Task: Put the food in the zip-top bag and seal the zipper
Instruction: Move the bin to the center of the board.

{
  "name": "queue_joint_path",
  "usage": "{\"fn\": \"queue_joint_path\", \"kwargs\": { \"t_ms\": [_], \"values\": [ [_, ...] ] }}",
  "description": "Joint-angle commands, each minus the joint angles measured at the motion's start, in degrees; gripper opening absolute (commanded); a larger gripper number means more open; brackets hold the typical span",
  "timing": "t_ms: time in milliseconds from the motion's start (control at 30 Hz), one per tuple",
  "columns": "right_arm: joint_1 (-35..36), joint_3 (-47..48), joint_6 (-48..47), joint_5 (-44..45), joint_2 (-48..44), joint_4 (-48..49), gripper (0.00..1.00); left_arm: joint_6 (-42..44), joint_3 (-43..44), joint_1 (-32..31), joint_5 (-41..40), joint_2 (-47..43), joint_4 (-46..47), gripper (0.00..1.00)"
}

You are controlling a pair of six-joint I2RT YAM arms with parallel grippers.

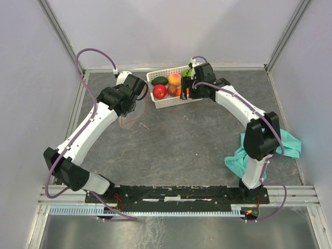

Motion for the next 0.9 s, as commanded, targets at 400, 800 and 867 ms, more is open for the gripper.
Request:
{"fn": "queue_joint_path", "kwargs": {
  "t_ms": [400, 800, 867],
  "values": [
    [-4.3, 15.8, -1.3, 9.5, 17.6, 5.7, 0.96, 4.6, 0.5, 1.5, -7.6, 0.2, -1.8, 0.03],
    [-8.3, 13.3, 1.7, 9.0, 21.3, 3.8, 0.97, 4.7, -0.9, 1.4, -4.8, 1.1, -0.1, 0.03],
    [-9.2, 10.3, 2.4, 9.5, 19.7, 2.9, 0.97, 4.8, -1.4, 1.5, -4.3, 0.9, 0.3, 0.03]
  ]
}}
